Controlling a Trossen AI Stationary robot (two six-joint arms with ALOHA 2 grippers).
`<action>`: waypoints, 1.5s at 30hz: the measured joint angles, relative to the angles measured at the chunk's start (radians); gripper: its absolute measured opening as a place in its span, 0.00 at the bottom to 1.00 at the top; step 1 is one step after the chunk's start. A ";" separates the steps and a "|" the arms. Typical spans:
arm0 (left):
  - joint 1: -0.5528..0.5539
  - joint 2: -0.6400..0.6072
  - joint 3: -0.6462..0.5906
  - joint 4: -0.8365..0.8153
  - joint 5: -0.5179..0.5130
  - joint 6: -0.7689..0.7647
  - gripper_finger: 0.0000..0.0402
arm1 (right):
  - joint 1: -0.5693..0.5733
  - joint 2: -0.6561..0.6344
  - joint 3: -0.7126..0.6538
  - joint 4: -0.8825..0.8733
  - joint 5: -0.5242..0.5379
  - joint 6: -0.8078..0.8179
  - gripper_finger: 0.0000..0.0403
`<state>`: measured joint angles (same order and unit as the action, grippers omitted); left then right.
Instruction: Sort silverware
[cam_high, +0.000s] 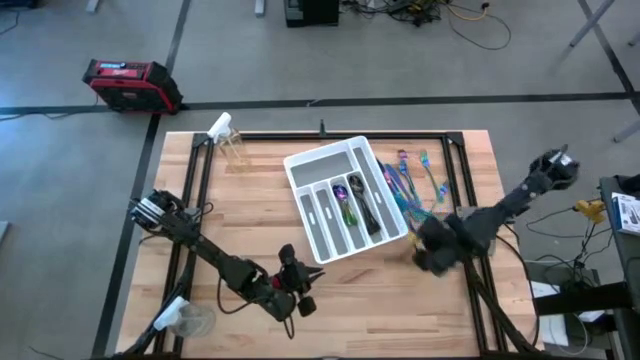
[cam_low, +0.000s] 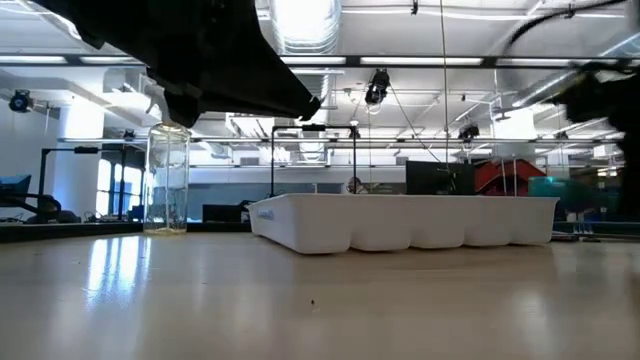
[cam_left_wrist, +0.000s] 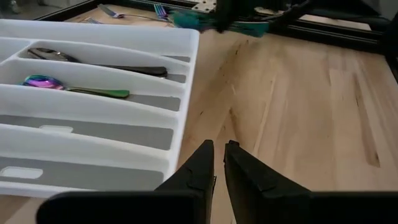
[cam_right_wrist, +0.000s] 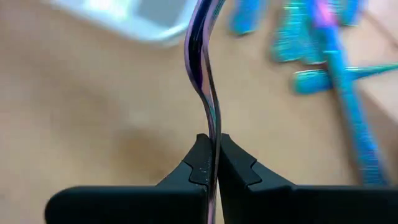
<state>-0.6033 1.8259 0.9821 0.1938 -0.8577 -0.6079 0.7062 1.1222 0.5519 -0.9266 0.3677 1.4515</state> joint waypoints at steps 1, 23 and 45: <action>0.001 0.000 0.000 0.000 0.000 -0.001 0.06 | 0.077 0.007 0.005 0.005 0.023 0.054 0.00; 0.002 0.002 0.000 0.238 -0.076 0.143 0.06 | 0.174 0.678 0.385 0.237 0.220 -0.538 0.00; 0.002 0.003 0.000 0.207 -0.074 0.153 0.06 | 0.096 0.811 0.602 0.315 0.142 -0.875 0.27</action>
<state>-0.6014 1.8294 0.9817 0.4007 -0.9321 -0.4545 0.8025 1.9330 1.1542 -0.6116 0.5095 0.5769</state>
